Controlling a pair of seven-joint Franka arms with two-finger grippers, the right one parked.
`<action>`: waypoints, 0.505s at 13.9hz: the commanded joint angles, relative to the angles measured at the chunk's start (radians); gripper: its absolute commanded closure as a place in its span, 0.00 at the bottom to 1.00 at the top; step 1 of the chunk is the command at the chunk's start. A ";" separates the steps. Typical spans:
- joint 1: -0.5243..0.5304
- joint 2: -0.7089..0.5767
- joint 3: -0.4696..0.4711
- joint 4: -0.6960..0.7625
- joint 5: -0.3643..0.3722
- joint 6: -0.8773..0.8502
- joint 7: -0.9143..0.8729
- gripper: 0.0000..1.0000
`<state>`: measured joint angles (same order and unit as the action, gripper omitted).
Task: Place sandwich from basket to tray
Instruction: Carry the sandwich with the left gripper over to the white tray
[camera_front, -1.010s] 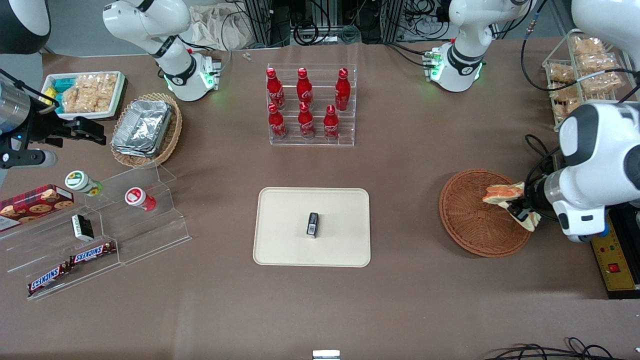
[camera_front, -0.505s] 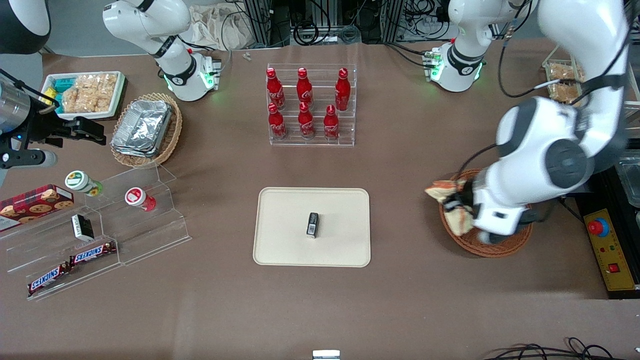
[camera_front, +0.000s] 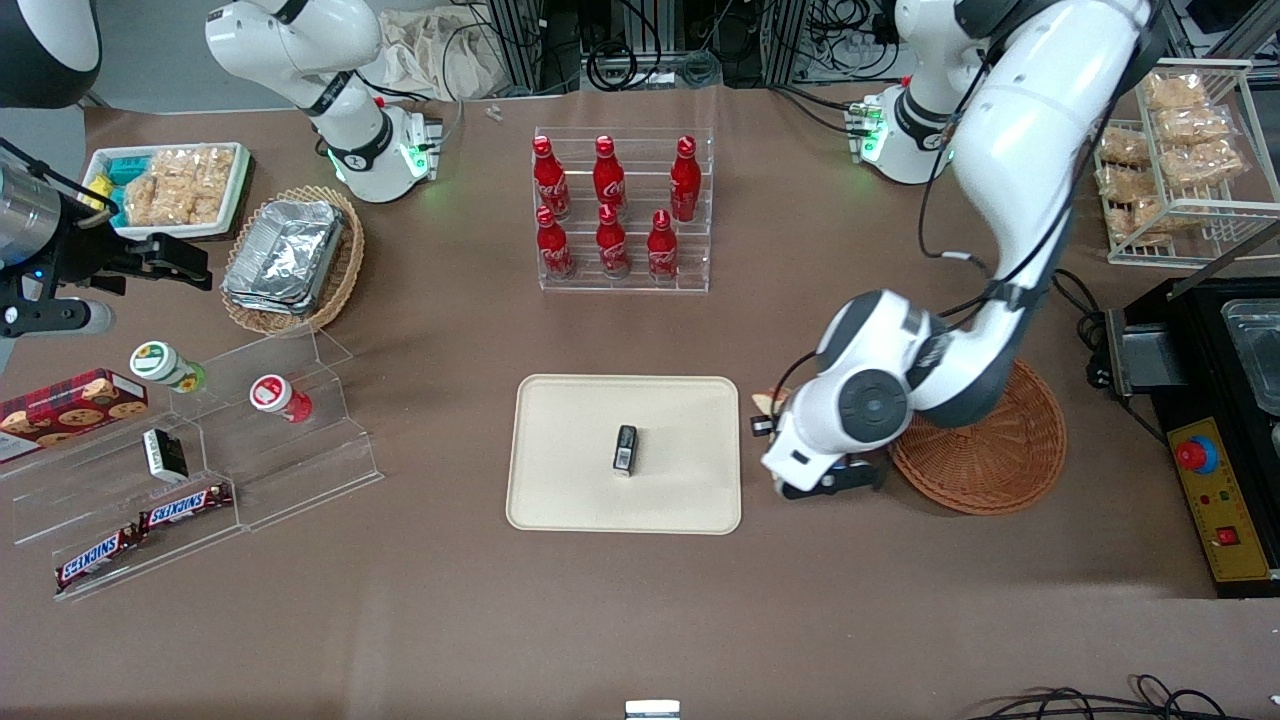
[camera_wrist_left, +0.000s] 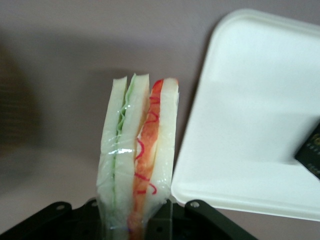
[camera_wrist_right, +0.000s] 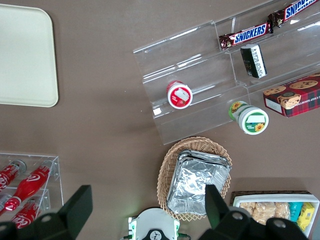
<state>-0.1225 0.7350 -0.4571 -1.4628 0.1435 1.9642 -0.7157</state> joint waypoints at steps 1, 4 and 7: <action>-0.041 0.089 0.005 0.056 0.030 0.033 0.013 1.00; -0.086 0.116 0.006 0.076 0.064 0.064 0.009 1.00; -0.111 0.126 0.006 0.113 0.068 0.064 0.005 1.00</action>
<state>-0.2031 0.8410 -0.4569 -1.4123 0.1938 2.0433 -0.7126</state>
